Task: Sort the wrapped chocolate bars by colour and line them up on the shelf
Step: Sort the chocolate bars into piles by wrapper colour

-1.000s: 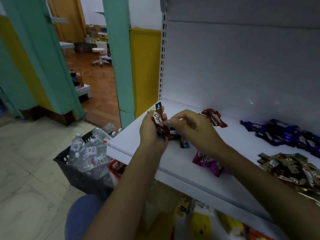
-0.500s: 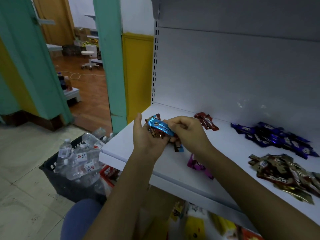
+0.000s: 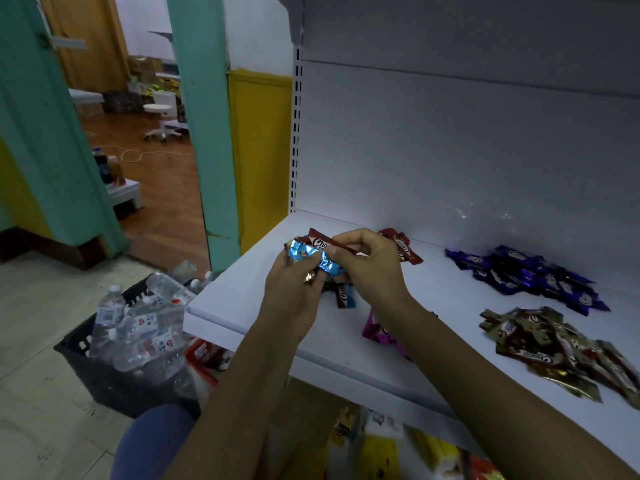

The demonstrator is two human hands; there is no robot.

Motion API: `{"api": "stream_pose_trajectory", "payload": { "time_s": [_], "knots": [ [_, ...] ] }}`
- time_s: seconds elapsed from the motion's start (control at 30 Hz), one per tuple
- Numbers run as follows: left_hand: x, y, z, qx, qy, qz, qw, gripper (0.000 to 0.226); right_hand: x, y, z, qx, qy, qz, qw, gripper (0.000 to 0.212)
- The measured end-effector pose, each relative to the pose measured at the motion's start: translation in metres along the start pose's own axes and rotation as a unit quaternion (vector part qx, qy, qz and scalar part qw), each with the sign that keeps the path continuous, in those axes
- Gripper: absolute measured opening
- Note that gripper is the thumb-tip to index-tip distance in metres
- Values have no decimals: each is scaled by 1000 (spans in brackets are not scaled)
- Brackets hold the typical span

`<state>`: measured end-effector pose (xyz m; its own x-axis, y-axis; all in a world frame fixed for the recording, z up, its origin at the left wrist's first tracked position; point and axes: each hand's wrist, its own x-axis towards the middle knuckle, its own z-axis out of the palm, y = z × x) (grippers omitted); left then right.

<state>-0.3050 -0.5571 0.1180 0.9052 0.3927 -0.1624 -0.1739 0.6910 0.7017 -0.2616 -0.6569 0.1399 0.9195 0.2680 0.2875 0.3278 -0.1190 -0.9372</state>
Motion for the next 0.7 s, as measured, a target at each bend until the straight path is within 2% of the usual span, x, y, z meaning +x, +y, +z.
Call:
{"api": "stream_pose_trajectory", "payload": {
  "time_s": [0.1,0.27,0.37,0.53,0.7],
  "knots": [
    [-4,4,-6,-41,22,-7,999,31,3,-3,2,17,-4,4,1000,5],
    [-12,17,-19,-42,64,15,997,26,15,-9,-5,55,-8,50,997,4],
    [-18,16,-12,50,53,20,997,16,15,-7,-10,35,-22,79,996,5],
    [-14,-6,18,208,3,42,977,29,8,-4,-34,24,16,86,996,1],
    [-10,-26,47,204,-48,12,978,15,5,11,-88,10,80,131,988,6]
  ]
}}
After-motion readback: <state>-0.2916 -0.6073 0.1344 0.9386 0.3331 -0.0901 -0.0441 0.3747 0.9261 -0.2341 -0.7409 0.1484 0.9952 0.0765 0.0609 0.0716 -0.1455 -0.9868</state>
